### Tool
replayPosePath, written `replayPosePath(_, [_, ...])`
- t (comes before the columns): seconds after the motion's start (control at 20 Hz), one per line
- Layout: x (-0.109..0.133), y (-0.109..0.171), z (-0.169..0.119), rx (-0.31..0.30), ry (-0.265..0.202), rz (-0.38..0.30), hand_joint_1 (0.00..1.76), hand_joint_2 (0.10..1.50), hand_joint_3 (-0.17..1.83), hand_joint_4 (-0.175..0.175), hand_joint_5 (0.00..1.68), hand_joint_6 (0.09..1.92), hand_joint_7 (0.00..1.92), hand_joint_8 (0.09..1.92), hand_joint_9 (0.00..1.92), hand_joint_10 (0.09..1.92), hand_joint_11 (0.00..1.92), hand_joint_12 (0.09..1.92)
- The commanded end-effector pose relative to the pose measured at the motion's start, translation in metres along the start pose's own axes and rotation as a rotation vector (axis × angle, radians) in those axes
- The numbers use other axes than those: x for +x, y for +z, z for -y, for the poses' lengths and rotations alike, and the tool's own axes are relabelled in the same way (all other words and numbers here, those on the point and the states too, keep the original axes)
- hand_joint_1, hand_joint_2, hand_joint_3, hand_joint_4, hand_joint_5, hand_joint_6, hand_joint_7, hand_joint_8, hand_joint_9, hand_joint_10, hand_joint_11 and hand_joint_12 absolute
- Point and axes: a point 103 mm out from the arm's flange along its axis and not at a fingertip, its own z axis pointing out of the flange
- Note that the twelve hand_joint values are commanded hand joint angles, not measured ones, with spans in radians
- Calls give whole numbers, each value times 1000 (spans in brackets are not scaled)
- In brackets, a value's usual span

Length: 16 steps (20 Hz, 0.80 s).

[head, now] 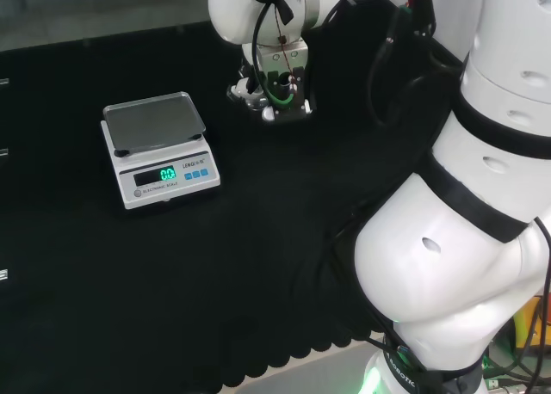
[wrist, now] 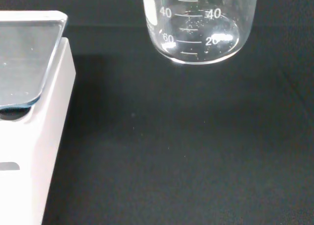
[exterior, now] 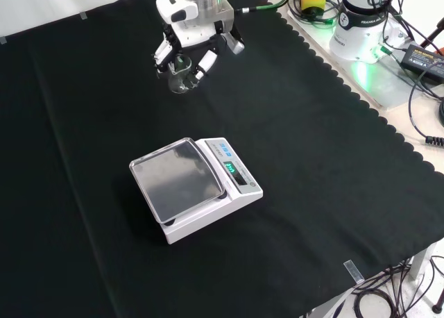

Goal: Put the beaker on the electronic balance.

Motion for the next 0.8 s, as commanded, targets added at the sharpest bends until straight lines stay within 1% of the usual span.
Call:
replayPosePath(0.05, [12, -28, 20, -34, -33, 29, 1085, 1067, -175, -175, 708, 821, 1048, 788, 1568, 87, 1595, 419])
replayPosePath(0.4, [15, -28, 20, -32, -34, 24, 1085, 1065, -175, -175, 708, 822, 1049, 787, 1570, 87, 1595, 418])
replayPosePath(0.65, [22, -28, 13, -32, -58, 2, 1086, 1063, -175, -175, 707, 823, 1050, 787, 1571, 87, 1595, 417])
replayPosePath(0.8, [28, -28, 6, -31, -73, -25, 1087, 1063, -175, -175, 707, 824, 1050, 787, 1572, 87, 1594, 416])
